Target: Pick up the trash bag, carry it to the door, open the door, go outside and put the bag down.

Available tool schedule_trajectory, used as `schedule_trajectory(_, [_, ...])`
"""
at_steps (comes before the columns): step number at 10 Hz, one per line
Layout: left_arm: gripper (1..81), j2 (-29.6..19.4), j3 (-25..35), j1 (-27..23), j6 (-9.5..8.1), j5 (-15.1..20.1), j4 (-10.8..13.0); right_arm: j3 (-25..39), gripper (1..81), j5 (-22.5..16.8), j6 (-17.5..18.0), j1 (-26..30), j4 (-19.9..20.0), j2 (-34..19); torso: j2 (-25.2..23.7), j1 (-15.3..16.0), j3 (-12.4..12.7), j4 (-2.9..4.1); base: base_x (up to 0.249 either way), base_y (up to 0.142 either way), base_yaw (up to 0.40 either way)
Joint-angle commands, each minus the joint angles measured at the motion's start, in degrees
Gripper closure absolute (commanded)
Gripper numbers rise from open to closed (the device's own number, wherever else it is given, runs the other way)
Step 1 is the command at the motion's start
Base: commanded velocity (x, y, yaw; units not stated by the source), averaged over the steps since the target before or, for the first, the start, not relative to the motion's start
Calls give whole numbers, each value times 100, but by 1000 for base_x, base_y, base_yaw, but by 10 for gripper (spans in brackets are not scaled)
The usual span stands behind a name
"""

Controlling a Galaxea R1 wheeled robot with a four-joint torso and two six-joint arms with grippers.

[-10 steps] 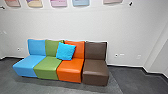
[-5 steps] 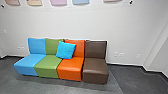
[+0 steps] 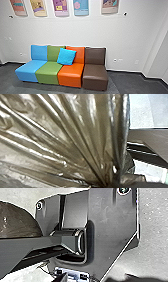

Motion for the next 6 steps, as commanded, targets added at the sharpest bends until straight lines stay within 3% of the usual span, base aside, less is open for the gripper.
schedule_trajectory(1, [811, -10, 38, -228, 42, 557, -44, 22, 10, -375, -26, 221, -78, -75, 560, -191, -2, 0, 0, 0, 0])
schedule_trajectory(2, [811, -10, 38, -228, 42, 557, -44, -31, 10, -375, -26, 221, -96, -31, 135, -44, 48, 0, 0, 0, 0])
schedule_trajectory(5, [811, 103, -23, -264, 33, 531, -53, -83, 10, -375, -26, 221, -113, 48, 489, -94, 85, 0, 0, 0, 0])
schedule_trajectory(6, [811, 218, -147, -272, 24, 434, -62, -101, 10, -375, -26, 221, -114, 75, 516, -100, 491, 0, 0, 0, 0])
